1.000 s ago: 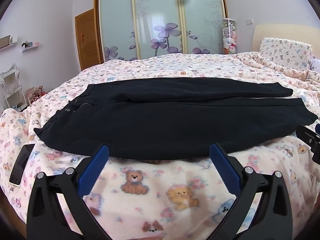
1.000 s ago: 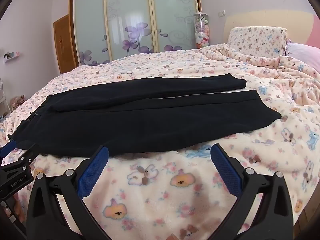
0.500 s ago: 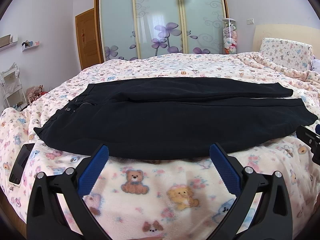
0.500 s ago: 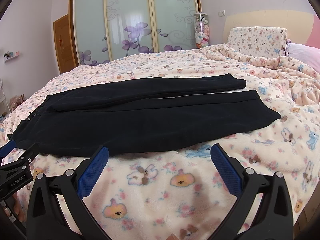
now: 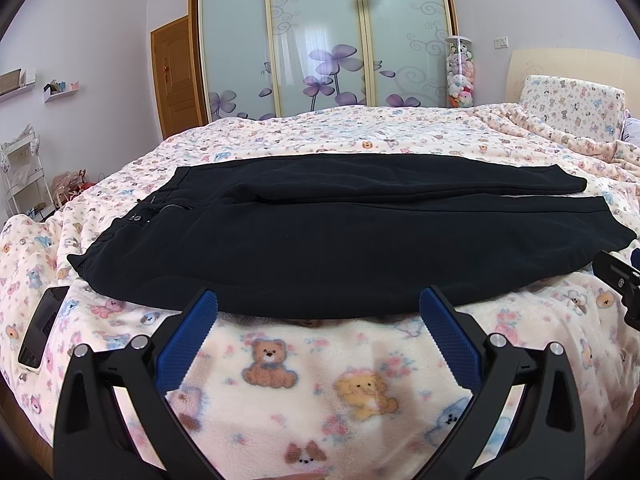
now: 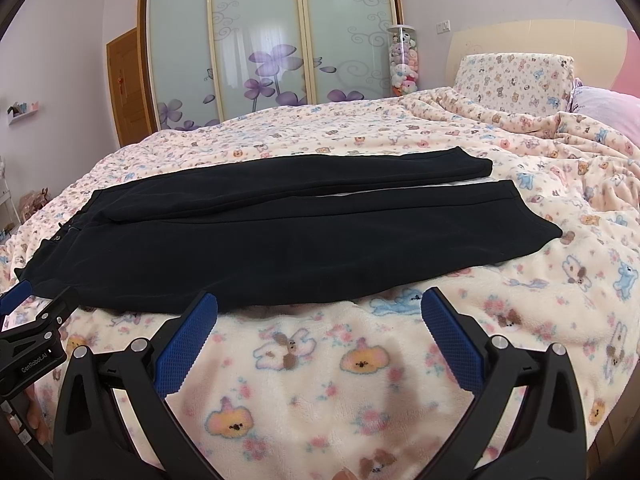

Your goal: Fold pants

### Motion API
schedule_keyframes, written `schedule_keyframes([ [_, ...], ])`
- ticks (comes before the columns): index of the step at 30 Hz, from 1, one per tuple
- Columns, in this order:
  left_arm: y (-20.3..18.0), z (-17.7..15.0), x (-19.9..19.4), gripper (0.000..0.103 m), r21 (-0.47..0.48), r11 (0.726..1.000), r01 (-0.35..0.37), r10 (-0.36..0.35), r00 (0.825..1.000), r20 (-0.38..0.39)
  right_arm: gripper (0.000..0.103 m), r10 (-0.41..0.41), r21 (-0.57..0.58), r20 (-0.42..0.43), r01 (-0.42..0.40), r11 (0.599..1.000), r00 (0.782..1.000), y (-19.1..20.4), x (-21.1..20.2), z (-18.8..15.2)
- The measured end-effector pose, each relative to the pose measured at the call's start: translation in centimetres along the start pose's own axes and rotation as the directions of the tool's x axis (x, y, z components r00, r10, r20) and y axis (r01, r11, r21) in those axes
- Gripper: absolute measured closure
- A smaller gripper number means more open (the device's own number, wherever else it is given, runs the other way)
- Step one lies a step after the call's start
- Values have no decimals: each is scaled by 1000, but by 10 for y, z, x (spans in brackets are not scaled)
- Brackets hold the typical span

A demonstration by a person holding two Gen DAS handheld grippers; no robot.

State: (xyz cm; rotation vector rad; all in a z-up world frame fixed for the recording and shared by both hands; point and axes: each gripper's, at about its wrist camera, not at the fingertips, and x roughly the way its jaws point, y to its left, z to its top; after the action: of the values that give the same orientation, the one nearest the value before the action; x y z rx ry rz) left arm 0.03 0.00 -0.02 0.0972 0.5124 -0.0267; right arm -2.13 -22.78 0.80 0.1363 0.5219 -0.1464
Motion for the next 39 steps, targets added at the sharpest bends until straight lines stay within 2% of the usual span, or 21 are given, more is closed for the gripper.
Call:
schedule_keyframes([
  [39, 5, -3, 5, 2, 0, 1000, 1, -1, 1000, -6, 1, -2, -1, -2, 2, 1000, 1000, 0, 1, -1],
])
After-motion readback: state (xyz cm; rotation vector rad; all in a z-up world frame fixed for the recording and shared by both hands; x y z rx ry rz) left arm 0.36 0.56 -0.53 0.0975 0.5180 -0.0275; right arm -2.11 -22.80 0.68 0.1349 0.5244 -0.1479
